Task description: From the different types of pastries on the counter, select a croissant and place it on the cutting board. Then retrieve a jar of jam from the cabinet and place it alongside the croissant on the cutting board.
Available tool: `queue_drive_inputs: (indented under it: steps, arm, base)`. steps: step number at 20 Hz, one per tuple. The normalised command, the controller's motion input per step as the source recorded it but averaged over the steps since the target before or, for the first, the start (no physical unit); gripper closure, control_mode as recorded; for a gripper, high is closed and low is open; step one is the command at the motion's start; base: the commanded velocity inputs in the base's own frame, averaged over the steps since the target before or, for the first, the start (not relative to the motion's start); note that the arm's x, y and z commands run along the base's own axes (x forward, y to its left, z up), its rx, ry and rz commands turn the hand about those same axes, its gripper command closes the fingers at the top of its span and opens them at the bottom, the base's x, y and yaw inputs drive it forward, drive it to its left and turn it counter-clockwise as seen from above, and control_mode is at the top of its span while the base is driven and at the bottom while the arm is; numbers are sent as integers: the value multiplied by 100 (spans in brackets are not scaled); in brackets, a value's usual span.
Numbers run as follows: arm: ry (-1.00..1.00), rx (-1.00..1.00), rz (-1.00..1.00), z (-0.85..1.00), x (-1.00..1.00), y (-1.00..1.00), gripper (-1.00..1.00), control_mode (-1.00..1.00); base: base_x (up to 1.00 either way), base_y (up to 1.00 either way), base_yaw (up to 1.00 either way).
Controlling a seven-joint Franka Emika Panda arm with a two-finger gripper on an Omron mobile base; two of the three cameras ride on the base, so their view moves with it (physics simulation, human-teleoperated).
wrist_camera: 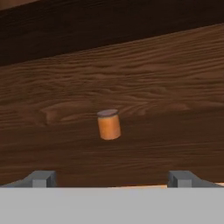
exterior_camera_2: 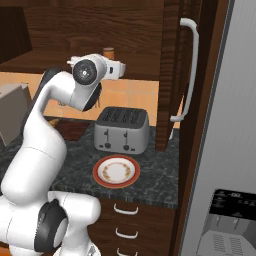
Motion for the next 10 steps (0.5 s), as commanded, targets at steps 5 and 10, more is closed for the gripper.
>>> queue_drive_inputs:
  steps: [5,10]
  arm:
    - [3,0,0,0,19,8,-100,-100]
    - [9,0,0,0,53,6,-100,-100]
  base:
    - [0,0,0]
    - [0,0,0]
